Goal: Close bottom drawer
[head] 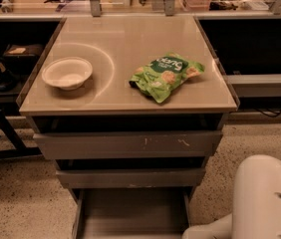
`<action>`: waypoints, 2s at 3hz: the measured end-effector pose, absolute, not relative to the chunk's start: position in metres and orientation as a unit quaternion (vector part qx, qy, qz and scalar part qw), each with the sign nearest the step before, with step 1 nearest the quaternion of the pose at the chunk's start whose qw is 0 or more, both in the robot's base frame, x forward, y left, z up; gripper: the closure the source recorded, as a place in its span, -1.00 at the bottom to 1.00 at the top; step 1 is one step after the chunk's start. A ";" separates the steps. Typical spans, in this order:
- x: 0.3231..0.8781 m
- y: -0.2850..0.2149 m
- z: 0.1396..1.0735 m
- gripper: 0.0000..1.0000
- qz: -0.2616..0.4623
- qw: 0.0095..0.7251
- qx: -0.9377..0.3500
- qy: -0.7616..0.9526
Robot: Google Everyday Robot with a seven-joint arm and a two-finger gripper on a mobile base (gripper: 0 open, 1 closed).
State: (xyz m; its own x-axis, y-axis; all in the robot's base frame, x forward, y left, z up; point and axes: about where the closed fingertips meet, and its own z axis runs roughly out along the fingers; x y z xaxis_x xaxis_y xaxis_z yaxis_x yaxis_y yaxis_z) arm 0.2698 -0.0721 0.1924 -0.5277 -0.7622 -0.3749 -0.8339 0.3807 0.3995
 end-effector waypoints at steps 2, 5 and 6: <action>0.270 -0.072 0.193 0.18 0.278 0.065 -0.482 0.828; 0.270 -0.072 0.193 -1.00 0.278 0.064 -0.482 0.828; 0.270 -0.072 0.193 -1.00 0.278 0.064 -0.482 0.828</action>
Offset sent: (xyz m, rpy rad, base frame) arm 0.0005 0.0001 0.0003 -0.0002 -0.0011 0.0009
